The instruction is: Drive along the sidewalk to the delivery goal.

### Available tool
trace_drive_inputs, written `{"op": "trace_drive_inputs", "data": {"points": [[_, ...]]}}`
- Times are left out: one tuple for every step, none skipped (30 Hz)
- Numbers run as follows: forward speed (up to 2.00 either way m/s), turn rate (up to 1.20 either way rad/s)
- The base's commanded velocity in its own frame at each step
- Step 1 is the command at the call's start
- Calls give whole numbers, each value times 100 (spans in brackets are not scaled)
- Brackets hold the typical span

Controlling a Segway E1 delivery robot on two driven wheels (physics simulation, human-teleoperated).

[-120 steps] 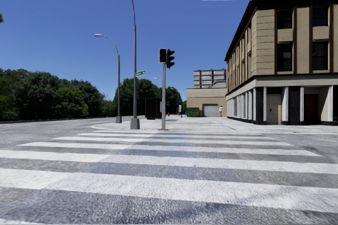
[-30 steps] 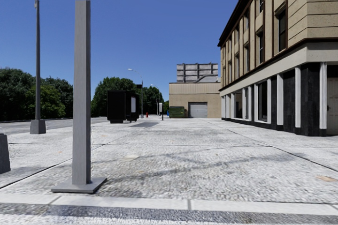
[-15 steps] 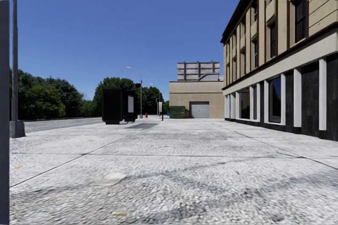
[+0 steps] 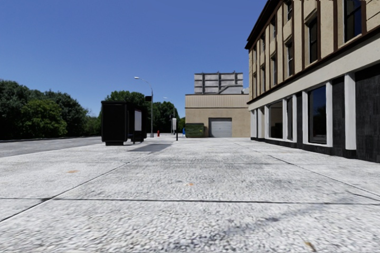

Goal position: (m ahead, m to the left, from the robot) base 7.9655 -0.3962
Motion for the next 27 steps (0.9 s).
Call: {"op": "trace_drive_inputs", "data": {"points": [[200, 0], [200, 0], [200, 0], [200, 0], [200, 0], [200, 0], [200, 0], [200, 0], [200, 0], [200, 0], [200, 0], [200, 0], [200, 0], [200, 0], [200, 0], [200, 0], [200, 0], [200, 0], [200, 0], [200, 0], [200, 0], [200, 0], [200, 0], [200, 0], [200, 0], [200, 0], [200, 0]]}}
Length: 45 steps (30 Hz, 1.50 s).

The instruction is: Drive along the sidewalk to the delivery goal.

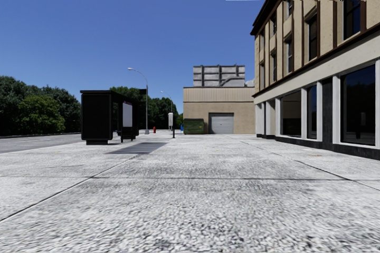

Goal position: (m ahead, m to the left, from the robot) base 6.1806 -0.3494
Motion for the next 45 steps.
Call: {"op": "trace_drive_inputs", "data": {"points": [[200, 0], [200, 0], [200, 0], [200, 0], [200, 0], [200, 0], [200, 0], [200, 0], [200, 0], [200, 0], [200, 0], [200, 0], [200, 0], [200, 0], [200, 0], [200, 0], [200, 0], [200, 0], [200, 0], [200, 0], [200, 0], [200, 0], [200, 0], [200, 0], [200, 0], [200, 0], [200, 0], [200, 0], [200, 0], [200, 0], [200, 0], [200, 0], [200, 0], [200, 0], [200, 0], [200, 0], [200, 0], [200, 0], [200, 0], [200, 0], [200, 0], [200, 0], [200, 0], [200, 0], [200, -1]]}}
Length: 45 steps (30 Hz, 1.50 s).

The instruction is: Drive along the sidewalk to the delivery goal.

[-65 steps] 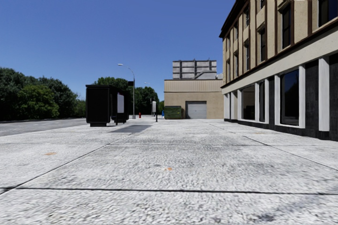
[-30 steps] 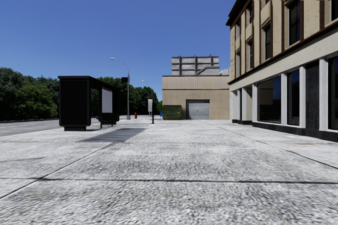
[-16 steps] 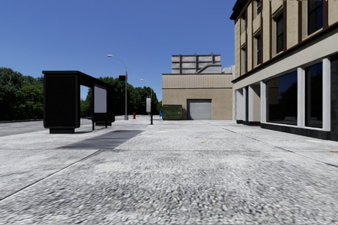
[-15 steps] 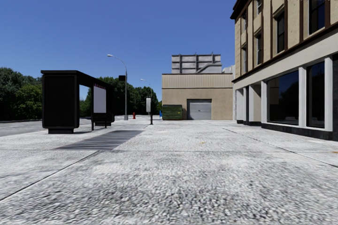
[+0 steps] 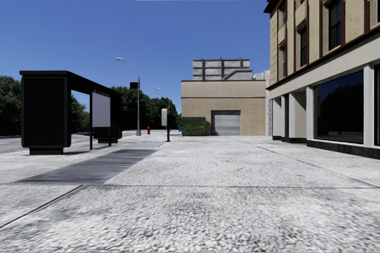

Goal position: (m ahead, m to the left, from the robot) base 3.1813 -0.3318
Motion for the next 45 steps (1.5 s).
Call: {"op": "trace_drive_inputs", "data": {"points": [[200, -1], [200, -3], [200, -3], [200, -3], [200, 0], [200, 0], [200, 0], [200, 0], [200, 0], [200, 0], [200, 0], [200, 0], [200, -2], [200, -14], [200, -14], [200, -21], [200, -26], [200, -31], [200, -31], [200, -33], [200, -20], [200, -20], [200, 0], [200, 0], [200, 0], [200, 0], [200, 0], [200, 0], [200, 0], [200, -7], [200, -35], [200, -47], [200, -47], [200, -50], [200, -40], [200, -21], [200, -21], [200, -6], [200, 0], [200, 0], [200, 0], [200, 0], [200, 0], [200, 0], [200, 0]]}}
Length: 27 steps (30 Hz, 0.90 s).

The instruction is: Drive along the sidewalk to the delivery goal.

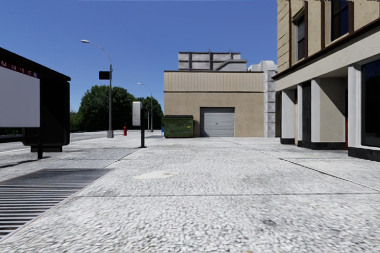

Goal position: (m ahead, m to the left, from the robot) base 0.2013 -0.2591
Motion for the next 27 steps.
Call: {"op": "trace_drive_inputs", "data": {"points": [[199, 0], [192, 0], [192, 0], [177, 0], [156, 0], [135, 0], [135, 0], [0, 0], [0, 0], [0, 0], [0, 0], [0, 0], [0, 0], [0, 0], [0, 0], [0, 0], [0, 0], [0, 0], [0, 0], [0, 0], [0, 0], [0, 0], [0, 0], [0, 0], [0, 0], [0, 0], [0, 0]]}}
